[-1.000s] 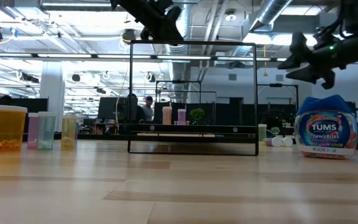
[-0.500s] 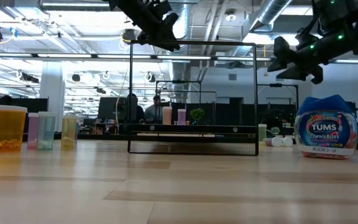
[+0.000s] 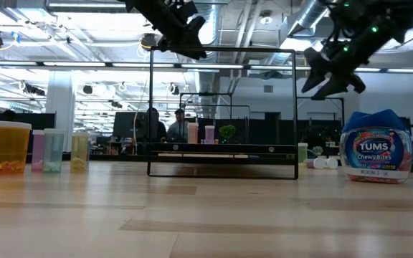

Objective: Pick and place medicine bottles onto shelf by color
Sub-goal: Put the yellow pill bottle on the shelf

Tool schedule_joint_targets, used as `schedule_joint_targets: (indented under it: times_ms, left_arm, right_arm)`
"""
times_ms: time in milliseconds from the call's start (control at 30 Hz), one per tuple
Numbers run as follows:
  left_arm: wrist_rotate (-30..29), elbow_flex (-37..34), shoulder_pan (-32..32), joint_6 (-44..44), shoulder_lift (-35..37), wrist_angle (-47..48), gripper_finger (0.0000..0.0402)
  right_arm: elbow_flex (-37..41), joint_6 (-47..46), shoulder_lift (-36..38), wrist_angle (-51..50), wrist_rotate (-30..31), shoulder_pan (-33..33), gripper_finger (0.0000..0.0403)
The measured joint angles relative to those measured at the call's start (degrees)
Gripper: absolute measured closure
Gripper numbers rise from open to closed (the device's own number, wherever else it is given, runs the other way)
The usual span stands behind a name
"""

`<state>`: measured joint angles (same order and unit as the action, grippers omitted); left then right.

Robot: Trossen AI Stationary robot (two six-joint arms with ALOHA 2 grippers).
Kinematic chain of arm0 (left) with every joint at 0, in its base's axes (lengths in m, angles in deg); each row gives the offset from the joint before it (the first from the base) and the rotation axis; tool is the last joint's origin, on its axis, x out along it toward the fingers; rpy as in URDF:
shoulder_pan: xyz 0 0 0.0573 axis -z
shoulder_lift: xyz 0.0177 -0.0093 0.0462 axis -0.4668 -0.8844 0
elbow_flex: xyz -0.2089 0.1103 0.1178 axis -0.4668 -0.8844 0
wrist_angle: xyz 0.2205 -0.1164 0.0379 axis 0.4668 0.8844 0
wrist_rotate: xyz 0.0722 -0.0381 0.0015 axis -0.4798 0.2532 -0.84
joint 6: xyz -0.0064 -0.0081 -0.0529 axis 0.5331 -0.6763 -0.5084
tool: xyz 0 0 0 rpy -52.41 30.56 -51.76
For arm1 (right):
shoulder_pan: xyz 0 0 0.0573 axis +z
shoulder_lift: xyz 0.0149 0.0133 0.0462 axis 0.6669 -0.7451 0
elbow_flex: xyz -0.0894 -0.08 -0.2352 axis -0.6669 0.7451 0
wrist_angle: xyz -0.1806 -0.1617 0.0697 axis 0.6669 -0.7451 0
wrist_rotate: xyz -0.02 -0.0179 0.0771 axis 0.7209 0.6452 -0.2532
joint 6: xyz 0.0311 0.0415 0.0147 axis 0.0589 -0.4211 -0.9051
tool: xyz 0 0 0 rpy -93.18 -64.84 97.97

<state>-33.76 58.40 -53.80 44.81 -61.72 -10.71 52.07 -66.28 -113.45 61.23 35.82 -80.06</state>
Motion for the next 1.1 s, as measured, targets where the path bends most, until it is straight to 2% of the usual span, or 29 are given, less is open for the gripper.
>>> schedule_joint_targets:
  times_ms: [133, 367, 733, 1100]
  left_arm:
    - [-0.05, 0.00, 0.00, -0.23, 0.00, 1.35, 0.0253]
    - [-0.17, 0.00, 0.00, -0.34, 0.00, 3.50, 0.0253]
    - [-0.19, -0.02, 0.00, -0.89, 0.00, 5.49, 0.0253]
    - [-2.46, -0.02, 0.02, -1.08, 0.00, 6.74, 0.0253]
  right_arm:
    - [-4.88, 0.13, -5.45, -7.20, -1.67, -0.90, 0.0175]
    - [-7.90, 1.12, -13.90, -9.71, -3.74, -2.10, 0.0159]
    - [-12.18, 1.09, -23.07, -14.26, -7.69, -2.01, 0.0153]
    - [-14.43, 1.05, -30.90, -14.80, -7.86, -0.38, 0.0154]
